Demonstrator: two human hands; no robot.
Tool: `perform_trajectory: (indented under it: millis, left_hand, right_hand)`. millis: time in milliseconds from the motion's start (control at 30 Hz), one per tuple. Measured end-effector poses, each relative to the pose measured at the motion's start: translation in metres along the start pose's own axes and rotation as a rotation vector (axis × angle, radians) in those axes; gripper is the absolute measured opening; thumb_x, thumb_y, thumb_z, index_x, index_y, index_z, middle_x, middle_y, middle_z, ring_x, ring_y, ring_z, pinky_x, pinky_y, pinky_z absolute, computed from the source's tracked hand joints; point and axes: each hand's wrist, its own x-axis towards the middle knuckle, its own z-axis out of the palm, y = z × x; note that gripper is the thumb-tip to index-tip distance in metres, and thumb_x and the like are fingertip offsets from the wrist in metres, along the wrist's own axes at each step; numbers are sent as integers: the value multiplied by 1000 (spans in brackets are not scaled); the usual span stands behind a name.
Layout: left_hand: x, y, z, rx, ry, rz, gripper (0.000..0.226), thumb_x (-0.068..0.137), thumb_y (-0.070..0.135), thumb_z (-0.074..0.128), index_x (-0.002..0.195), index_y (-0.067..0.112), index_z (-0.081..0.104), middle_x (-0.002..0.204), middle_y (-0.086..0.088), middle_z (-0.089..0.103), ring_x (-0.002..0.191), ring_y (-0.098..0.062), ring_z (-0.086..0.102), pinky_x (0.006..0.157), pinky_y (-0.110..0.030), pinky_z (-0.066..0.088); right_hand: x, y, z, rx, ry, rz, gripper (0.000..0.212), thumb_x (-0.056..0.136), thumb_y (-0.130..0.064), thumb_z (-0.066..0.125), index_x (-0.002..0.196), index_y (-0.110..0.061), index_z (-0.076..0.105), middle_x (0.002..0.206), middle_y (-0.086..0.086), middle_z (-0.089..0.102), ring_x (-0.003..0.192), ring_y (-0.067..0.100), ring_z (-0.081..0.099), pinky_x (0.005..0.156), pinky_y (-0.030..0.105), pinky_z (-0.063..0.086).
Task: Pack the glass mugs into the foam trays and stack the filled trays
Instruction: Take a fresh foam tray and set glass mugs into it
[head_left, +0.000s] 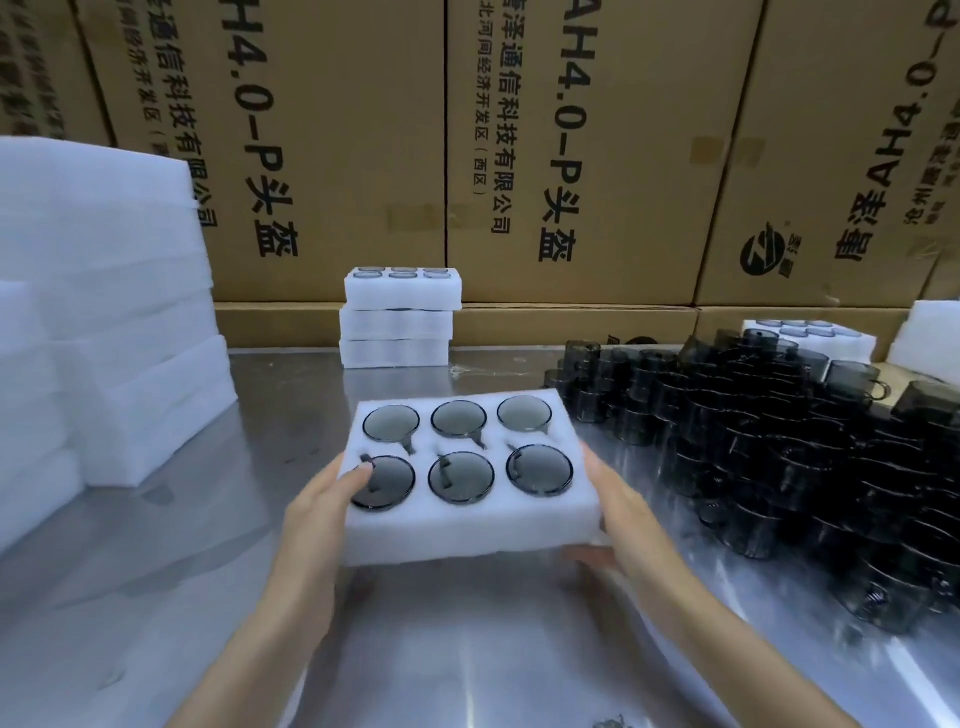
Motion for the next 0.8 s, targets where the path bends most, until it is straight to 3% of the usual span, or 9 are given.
perform_trajectory:
  millis: [67,133,200,300,367,467,567,667,800]
  left_hand:
    - [17,4,6,-93,7,-14,26,91,26,51,106,30,72,105,5,73,98,-17,68,88,-41,50]
    - [36,6,11,-198,69,-16,28,91,31,49,98,26,75,101,2,73,95,-17,68,87,-41,49]
    - [55,6,16,-330,80,-7,39,95,37,40,96,21,76,103,-3,73,95,-20,67,83,-40,47]
    - [86,5,16,-376,-21,81,53,100,41,21,121,17,64,119,-2,67,110,-18,61,90,-37,41]
    - [115,6,14,-282,-16,113,52,101,44,19,125,22,60,122,6,65,112,-14,59,94,-34,39]
    - [160,8,5,-38,67,79,46,101,45,20,127,28,53,128,12,55,110,-14,54,99,-32,31]
    - [194,-16,-11,192,61,98,33,103,33,29,113,32,61,118,14,59,107,-10,55,95,-22,36]
    - [217,-43,-30,590,31,114,32,99,28,43,128,22,56,135,4,52,129,-12,42,109,-25,26]
    - [240,-51,-37,626,12,156,30,96,28,50,125,27,57,129,9,53,121,-3,44,100,-18,27]
  right_hand:
    - [12,-15,2,120,-152,83,45,81,-65,55,125,-62,43,114,-17,67,97,20,69,76,40,58]
    - [32,-25,3,128,-227,65,62,71,-59,68,125,-65,39,115,-16,67,95,21,70,68,32,57]
    - [59,-30,6,169,-173,38,56,77,-46,67,127,-57,44,115,-13,67,98,20,69,67,29,55]
    - [105,-33,16,402,-49,114,37,85,-29,60,121,-33,60,101,-4,73,83,17,71,59,26,54]
    - [138,-35,25,540,-9,184,37,81,-26,62,118,-22,63,94,2,74,75,18,71,56,26,54]
    - [197,-48,43,633,20,178,39,79,-24,64,117,-19,63,97,6,73,79,22,71,59,30,56]
    - [263,-74,66,720,33,122,42,80,-22,64,121,-18,59,105,9,67,86,25,68,63,34,58]
    - [326,-97,91,698,52,52,48,79,-22,66,125,-25,53,122,10,58,101,29,63,78,39,57]
    - [388,-117,121,611,66,35,65,77,-23,68,136,-30,43,130,8,47,100,31,60,87,43,55]
